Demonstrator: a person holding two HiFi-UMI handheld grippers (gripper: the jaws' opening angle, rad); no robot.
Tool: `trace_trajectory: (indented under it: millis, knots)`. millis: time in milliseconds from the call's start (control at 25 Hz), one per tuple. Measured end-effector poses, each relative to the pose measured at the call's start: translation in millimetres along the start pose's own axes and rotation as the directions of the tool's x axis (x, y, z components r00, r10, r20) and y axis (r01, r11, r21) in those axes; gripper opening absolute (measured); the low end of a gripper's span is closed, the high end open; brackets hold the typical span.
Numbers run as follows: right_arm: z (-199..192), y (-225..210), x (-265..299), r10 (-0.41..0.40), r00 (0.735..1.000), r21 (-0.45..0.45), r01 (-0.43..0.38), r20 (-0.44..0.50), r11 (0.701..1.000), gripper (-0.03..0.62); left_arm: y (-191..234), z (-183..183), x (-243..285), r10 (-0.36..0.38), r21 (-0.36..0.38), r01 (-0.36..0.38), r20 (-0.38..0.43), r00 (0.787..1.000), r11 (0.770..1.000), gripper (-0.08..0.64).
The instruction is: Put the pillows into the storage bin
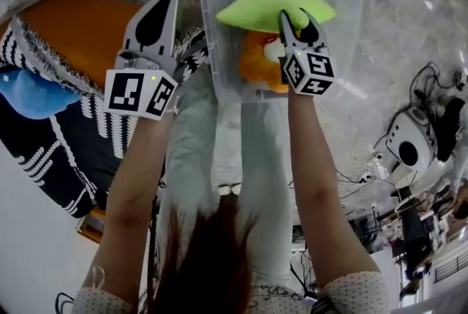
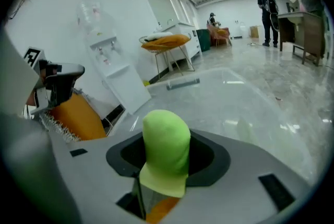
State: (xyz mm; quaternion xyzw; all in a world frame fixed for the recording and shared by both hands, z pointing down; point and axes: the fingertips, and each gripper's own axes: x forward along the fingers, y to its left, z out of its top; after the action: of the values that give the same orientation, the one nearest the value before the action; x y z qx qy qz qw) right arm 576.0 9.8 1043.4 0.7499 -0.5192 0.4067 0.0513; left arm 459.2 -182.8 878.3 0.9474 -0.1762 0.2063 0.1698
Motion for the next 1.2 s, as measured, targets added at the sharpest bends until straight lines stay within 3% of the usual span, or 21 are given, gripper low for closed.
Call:
trace_trajectory:
  millis: [160, 320, 440, 600, 680, 840, 920, 960, 1080, 1200]
  knots:
    - [-45, 21, -19, 0.014, 0.993, -0.055, -0.020, -0.119, 0.998, 0.200, -5, -5, 1, -0.017, 0.026, 0.017, -0.025, 1.000, 1.000, 0.003]
    - [-104, 19, -56, -0.061, 0.969, 0.008, 0.065, -0.241, 0.998, 0.207, -8, -15, -5, -0.022, 0.012, 0.022, -0.020, 1.000, 1.000, 0.003]
    - [-145, 19, -72, -0.089, 0.940, -0.002, 0.093, -0.330, 0.996, 0.227, -10, -21, -5, -0.038, 0.021, 0.038, -0.017, 0.999, 0.999, 0.003]
    - [-141, 26, -85, -0.068, 0.948, 0.019, 0.078, -0.312, 0.997, 0.272, -11, -13, -9, -0.041, 0.015, 0.041, -0.010, 0.999, 0.999, 0.003]
    - [-118, 31, -92, -0.038, 0.964, 0.049, 0.053, -0.263, 0.997, 0.278, -16, -2, -13, -0.039, 0.010, 0.039, 0.002, 0.999, 0.999, 0.003]
    - [-51, 44, -105, -0.002, 0.990, 0.020, 0.005, -0.143, 1.000, 0.245, -28, 20, -27, -0.039, 0.002, 0.039, 0.029, 0.999, 0.999, 0.003]
    - [-3, 50, -114, 0.008, 0.998, 0.014, -0.008, -0.056, 1.000, 0.205, -32, 35, -36, -0.035, 0.008, 0.035, 0.046, 0.998, 0.999, 0.003]
    - [25, 54, -121, 0.027, 1.000, 0.017, -0.027, -0.008, 0.999, 0.149, -35, 45, -40, -0.035, 0.015, 0.034, 0.056, 0.998, 0.999, 0.003]
    - [129, 73, -155, 0.091, 0.984, -0.041, -0.086, 0.152, 0.995, 0.030, -49, 91, -55, -0.040, 0.044, 0.035, 0.103, 0.994, 0.998, 0.003]
    - [237, 92, -199, 0.117, 0.946, -0.160, -0.071, 0.303, 0.985, 0.012, -60, 150, -69, -0.038, 0.095, 0.023, 0.158, 0.987, 0.995, 0.003]
